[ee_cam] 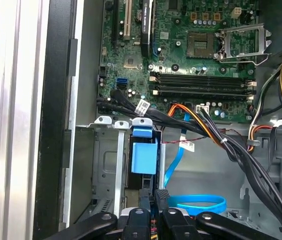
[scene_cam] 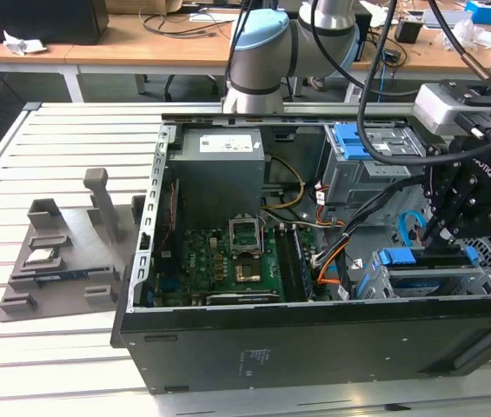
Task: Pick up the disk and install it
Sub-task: 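Insert the second disk wire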
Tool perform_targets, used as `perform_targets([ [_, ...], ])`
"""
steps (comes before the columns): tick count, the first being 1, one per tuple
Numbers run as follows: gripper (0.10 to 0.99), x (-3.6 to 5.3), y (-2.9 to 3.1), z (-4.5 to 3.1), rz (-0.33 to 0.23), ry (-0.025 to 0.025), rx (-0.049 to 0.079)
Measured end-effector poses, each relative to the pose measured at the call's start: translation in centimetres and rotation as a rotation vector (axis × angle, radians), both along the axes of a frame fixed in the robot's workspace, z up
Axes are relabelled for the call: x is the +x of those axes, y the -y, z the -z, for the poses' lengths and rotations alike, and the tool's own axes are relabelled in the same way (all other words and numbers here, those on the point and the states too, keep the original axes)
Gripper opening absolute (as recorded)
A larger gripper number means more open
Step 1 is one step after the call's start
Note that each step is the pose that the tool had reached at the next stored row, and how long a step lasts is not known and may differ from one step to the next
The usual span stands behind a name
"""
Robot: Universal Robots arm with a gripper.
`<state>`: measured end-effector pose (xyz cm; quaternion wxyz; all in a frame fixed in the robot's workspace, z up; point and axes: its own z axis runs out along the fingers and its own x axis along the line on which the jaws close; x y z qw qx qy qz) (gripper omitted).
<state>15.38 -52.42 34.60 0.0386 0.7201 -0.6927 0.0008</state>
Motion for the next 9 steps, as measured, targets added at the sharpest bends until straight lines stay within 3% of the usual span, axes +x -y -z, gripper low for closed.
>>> perform_targets([
  [9, 0.161, 0.12, 0.30, 0.01, 0.000, 0.0000, 0.000],
])
